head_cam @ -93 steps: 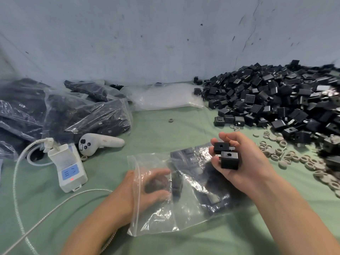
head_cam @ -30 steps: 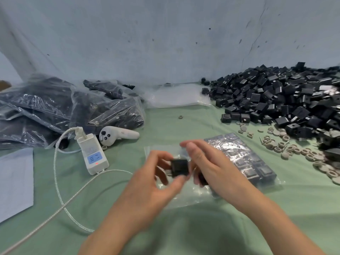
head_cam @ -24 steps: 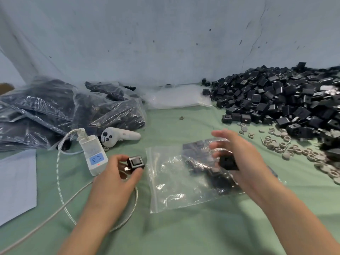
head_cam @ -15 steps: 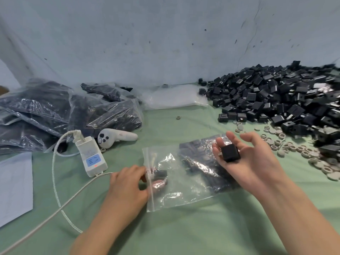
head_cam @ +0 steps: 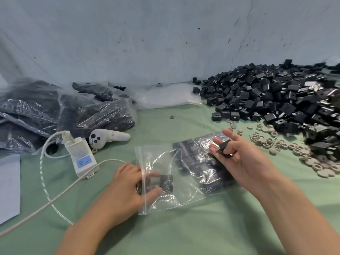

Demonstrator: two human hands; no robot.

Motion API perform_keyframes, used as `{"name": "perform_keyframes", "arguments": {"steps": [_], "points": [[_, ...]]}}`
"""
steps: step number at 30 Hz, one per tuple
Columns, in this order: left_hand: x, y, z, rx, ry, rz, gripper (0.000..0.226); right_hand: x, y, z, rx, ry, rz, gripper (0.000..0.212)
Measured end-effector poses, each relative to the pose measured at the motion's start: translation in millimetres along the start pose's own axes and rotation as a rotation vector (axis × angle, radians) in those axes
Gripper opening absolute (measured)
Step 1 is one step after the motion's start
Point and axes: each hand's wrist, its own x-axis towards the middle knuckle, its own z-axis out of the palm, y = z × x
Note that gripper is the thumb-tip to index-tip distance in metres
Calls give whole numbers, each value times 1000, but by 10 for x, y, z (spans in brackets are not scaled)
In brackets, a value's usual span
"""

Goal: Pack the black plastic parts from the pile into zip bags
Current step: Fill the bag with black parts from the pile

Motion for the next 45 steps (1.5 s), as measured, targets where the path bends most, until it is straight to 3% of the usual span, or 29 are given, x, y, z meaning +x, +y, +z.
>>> {"name": "perform_keyframes", "arguments": {"steps": [4,7,10,14,26,35,41,45], "points": [[99,44,21,-35,7,66,47,10,49,25,-191,-22,-84,37],[140,66,66,-27,-57,22,61,-24,87,-6,-644,2,-257,34],[193,85,98,-20,-70,9,59,-11,136,-57,-1106,-1,-553,34],[270,113,151,-84,-62,-44,50,55,187,-104,-1350,-18,-647,43],[413,14,315,-103,-74,-79,68,242,136,-158,-1485,-109,-620,36],[532,153,320,-93,-13,200,62,371,123,-136,-1477,-122,-637,38],[540,159,308,-106,-31,162,60,359,145,-128,-1510,-131,-661,43],[480,168,236,-122,-8,41,37,273,157,-140,-1504,-108,-659,50]]}}
